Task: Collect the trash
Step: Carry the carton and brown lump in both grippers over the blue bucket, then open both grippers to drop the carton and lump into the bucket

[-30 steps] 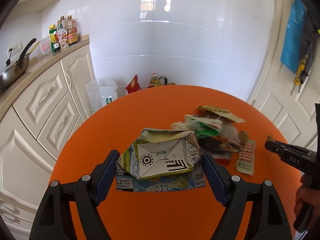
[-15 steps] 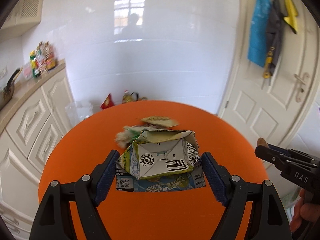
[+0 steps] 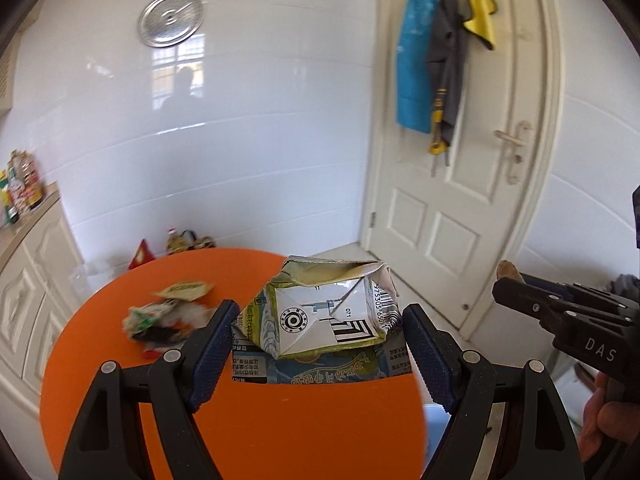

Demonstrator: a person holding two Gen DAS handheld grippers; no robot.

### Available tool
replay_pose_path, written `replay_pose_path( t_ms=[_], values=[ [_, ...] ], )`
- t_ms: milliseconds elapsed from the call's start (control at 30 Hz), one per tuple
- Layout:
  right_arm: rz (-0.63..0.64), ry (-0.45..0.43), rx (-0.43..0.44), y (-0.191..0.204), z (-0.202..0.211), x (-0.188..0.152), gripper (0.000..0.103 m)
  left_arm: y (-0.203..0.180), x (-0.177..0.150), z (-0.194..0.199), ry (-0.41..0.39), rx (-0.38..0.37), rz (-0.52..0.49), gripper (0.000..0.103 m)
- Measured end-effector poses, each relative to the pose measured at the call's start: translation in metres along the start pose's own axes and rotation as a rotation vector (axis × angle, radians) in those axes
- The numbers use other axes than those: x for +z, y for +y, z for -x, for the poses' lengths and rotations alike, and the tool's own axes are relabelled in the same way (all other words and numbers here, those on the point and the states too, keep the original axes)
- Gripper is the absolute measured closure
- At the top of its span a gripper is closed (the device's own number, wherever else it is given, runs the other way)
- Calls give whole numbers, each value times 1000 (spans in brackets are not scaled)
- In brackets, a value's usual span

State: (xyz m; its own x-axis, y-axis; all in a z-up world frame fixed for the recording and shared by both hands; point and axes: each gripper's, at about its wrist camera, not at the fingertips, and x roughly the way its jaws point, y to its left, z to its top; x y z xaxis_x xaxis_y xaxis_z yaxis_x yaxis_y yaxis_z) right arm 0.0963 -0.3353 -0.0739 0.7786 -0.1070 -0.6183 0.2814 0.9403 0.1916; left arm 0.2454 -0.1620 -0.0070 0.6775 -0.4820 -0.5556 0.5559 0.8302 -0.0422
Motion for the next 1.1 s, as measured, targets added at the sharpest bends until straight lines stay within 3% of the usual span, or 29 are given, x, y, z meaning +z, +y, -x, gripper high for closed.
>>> replay_pose_path(
  t_ms=[300, 533, 767, 1100],
  values=[
    [-121, -8, -154, -86, 45, -23, 76, -51, 1, -28, 47, -195, -113, 25],
    [-235, 83, -217, -147, 35, -69, 76, -89, -30, -64, 203, -339, -176, 25],
    [-386, 198, -240, -207, 7, -127, 76, -110, -78, -111, 403, -397, -215, 25],
    [-511, 320, -212, -256, -41, -169, 75, -113, -101, -153, 561, -409, -229, 24]
  ],
)
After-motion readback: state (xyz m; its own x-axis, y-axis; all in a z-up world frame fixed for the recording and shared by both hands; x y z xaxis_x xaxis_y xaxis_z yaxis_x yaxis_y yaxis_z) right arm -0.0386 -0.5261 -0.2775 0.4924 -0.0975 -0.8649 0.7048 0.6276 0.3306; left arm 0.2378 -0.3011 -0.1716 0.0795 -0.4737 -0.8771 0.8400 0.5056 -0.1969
